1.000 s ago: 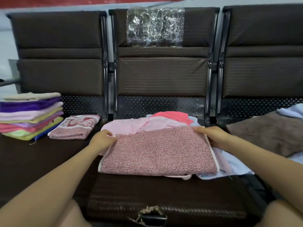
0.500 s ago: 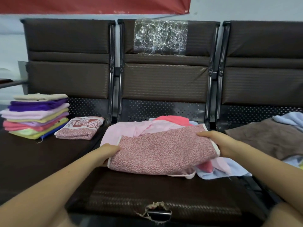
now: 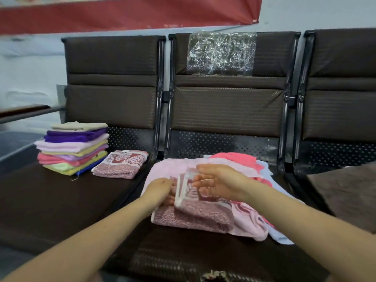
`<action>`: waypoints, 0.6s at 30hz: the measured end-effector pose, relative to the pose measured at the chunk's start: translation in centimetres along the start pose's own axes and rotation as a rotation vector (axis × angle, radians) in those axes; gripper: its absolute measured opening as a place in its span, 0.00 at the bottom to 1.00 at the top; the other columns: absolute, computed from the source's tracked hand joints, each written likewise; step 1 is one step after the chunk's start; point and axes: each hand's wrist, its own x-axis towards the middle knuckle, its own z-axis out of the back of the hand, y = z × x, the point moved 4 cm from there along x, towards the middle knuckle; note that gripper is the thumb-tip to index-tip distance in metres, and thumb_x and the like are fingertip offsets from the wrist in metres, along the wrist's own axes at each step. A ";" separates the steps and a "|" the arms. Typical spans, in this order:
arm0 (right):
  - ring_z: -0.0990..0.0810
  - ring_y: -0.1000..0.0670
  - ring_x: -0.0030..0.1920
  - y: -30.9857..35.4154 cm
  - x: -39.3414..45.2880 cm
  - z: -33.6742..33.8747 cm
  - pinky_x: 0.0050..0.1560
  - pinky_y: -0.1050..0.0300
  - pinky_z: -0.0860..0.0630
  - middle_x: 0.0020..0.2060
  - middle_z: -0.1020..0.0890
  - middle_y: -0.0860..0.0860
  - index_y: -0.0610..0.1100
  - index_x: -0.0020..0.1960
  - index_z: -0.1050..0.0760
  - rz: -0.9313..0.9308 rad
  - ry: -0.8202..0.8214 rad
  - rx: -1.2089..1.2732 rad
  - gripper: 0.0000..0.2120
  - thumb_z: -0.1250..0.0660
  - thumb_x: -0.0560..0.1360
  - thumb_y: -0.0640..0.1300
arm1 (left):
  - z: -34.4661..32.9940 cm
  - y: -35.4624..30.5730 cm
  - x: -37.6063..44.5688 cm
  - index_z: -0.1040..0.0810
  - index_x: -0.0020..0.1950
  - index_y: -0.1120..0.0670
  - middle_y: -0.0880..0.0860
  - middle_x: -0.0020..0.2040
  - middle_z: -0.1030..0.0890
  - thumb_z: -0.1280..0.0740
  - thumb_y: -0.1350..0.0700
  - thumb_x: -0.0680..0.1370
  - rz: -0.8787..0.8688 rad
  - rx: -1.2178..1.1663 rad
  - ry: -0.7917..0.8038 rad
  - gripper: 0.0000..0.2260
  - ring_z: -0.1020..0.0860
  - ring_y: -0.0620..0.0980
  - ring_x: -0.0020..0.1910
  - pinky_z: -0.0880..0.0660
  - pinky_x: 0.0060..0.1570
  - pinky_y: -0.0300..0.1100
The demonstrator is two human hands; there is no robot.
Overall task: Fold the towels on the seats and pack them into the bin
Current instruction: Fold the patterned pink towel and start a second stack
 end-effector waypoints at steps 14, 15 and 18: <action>0.24 0.53 0.31 -2.8 -0.2 7.1 0.29 0.63 0.27 0.41 0.21 0.48 0.44 0.60 0.29 -0.029 -0.239 -0.696 0.16 0.30 0.75 0.47 | -3.6 -3.6 0.6 0.26 0.63 0.56 0.47 0.59 0.25 0.36 0.55 0.78 -0.190 0.180 0.010 0.14 0.24 0.53 0.55 0.29 0.55 0.42; 0.23 0.53 0.34 -3.2 0.1 6.6 0.31 0.62 0.26 0.45 0.20 0.48 0.45 0.63 0.31 -0.022 -0.228 -0.717 0.20 0.30 0.75 0.49 | -2.8 -3.8 0.6 0.27 0.64 0.55 0.48 0.58 0.26 0.38 0.55 0.80 -0.216 0.245 -0.015 0.13 0.25 0.51 0.53 0.31 0.53 0.41; 0.20 0.51 0.46 -4.3 1.1 5.3 0.38 0.60 0.24 0.55 0.21 0.48 0.49 0.65 0.36 0.025 -0.213 -0.733 0.27 0.27 0.71 0.52 | 0.0 -2.7 1.2 0.32 0.69 0.56 0.55 0.67 0.28 0.39 0.52 0.81 -0.185 0.505 -0.062 0.18 0.26 0.53 0.60 0.34 0.57 0.42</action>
